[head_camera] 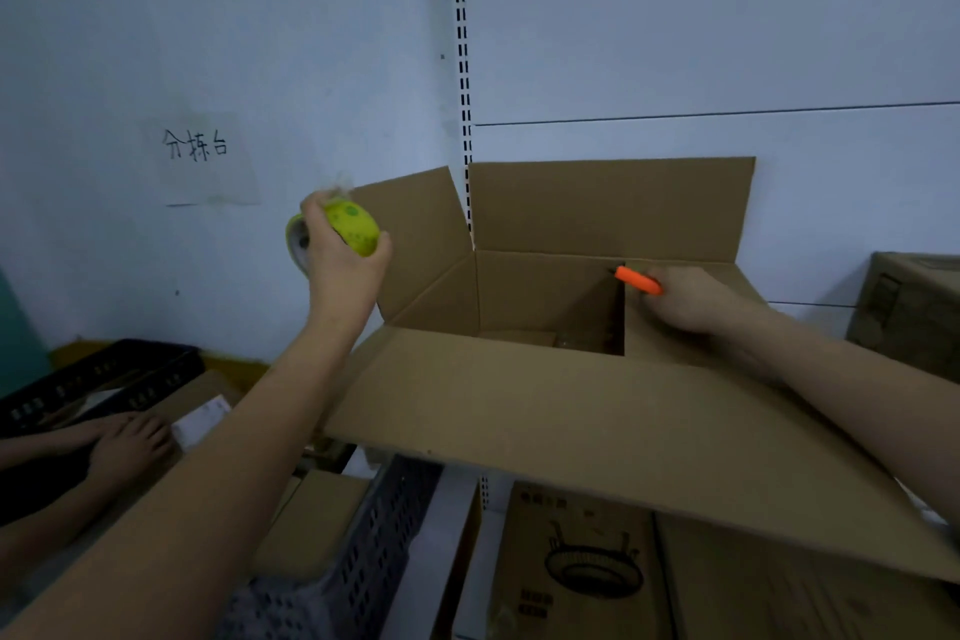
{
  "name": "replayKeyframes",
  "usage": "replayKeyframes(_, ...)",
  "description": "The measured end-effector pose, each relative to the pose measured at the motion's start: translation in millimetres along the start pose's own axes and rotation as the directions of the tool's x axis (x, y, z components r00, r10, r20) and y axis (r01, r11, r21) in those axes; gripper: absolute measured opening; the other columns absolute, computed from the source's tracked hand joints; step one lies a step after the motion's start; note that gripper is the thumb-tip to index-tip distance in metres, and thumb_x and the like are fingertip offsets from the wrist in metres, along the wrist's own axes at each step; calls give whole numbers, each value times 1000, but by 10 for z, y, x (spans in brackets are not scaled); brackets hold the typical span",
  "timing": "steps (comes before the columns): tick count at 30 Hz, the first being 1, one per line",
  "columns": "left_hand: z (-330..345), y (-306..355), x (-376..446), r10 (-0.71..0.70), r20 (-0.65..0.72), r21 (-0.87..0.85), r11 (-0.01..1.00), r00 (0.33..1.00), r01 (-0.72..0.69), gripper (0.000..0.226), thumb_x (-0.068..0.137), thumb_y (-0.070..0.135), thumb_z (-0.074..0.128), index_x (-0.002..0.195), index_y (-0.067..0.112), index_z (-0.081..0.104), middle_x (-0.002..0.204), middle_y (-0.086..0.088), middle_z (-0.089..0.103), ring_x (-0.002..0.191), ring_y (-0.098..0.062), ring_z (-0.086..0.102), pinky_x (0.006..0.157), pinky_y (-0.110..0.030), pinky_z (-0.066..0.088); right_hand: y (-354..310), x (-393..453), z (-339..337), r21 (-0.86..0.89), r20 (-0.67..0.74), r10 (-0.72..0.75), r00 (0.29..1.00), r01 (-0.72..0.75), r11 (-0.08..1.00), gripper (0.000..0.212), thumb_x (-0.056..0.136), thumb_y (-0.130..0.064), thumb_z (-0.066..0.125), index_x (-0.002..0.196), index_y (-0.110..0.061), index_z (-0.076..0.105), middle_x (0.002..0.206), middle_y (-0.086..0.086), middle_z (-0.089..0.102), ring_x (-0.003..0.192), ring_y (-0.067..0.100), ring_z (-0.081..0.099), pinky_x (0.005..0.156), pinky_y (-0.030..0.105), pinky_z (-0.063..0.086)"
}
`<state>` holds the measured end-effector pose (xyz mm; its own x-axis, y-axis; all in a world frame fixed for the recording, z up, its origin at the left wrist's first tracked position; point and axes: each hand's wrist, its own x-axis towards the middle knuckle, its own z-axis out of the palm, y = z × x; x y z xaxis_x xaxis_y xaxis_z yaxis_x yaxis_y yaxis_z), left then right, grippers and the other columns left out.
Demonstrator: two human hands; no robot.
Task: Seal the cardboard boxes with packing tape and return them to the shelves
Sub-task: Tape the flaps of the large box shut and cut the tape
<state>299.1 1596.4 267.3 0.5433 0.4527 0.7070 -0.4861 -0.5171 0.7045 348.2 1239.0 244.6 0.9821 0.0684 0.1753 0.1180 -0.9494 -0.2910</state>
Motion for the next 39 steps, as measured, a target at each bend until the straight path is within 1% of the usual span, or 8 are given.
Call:
replayKeyframes(4, 125, 62, -99, 42, -57, 20, 999, 997, -41, 60, 80, 5, 67, 133, 6, 39, 118, -5, 49, 106, -8, 48, 90, -22, 42, -118, 328, -115, -22, 46, -9, 999, 10, 1000, 35, 105, -30, 47, 132, -9, 52, 138, 22, 52, 112, 32, 54, 90, 38, 41)
replayKeyframes(7, 242, 53, -137, 52, -76, 34, 998, 996, -49, 61, 81, 6, 65, 135, 8, 38, 123, -10, 51, 112, -24, 52, 97, -32, 44, -141, 677, -180, -242, 74, -107, 991, 122, 963, 59, 106, -27, 43, 159, -17, 19, 166, 16, 5, 150, 36, 19, 118, 42, 22)
replayKeyframes(10, 342, 45, -216, 62, -121, 52, 997, 991, -56, 61, 83, 5, 64, 138, 4, 37, 130, -17, 49, 118, -29, 50, 98, -27, 40, -146, 1030, -225, -388, 1, -158, 987, 146, 910, 66, 104, -18, 43, 160, -27, 7, 166, 3, -12, 153, 32, -5, 121, 53, 12)
replayKeyframes(17, 377, -67, -384, 109, -178, 29, 994, 978, -106, 62, 87, 11, 67, 133, 33, 32, 130, -16, 49, 115, -36, 55, 92, -56, 51, 40, 1462, -245, -328, -33, 113, 993, -118, 937, 82, 96, -10, 53, 159, -30, 4, 165, -7, -16, 151, 39, -5, 118, 64, 12)
replayKeyframes(23, 360, -130, -391, 53, -209, 3, 999, 977, -53, 59, 85, 6, 68, 133, 19, 36, 124, -10, 51, 107, -28, 57, 86, -39, 54, 386, 2023, -232, -252, -12, 100, 995, -100, 962, 74, 98, -23, 47, 160, -25, 7, 166, -2, -14, 151, 40, 11, 116, 63, 22)
replayKeyframes(29, 350, -145, -271, -161, -300, -100, 986, 940, 137, 51, 89, 11, 70, 130, 16, 39, 111, 7, 57, 103, -13, 57, 87, -27, 52, -178, 1550, -324, -367, -140, 23, 990, -74, 927, 80, 93, -15, 57, 158, -29, 14, 158, 20, 25, 148, 43, 9, 118, 58, 17)
replayKeyframes(35, 276, -221, -161, -309, -393, -175, 950, 866, 259, 47, 86, 10, 75, 123, 13, 46, 102, 6, 52, 95, -17, 59, 83, -28, 54, -357, 1717, -69, -312, -137, 86, 987, -126, 942, 93, 90, 2, 56, 158, -38, 7, 161, 13, -27, 148, 46, -14, 118, 64, 6)
replayKeyframes(39, 236, -199, -235, -267, -427, -190, 961, 864, 203, 45, 86, 6, 75, 123, 7, 50, 100, 26, 37, 98, -19, 59, 84, -25, 51, -329, 1816, -90, -334, -118, 121, 986, -155, 930, 96, 90, 4, 56, 157, -44, 7, 161, 6, -31, 148, 50, -9, 117, 66, 11)
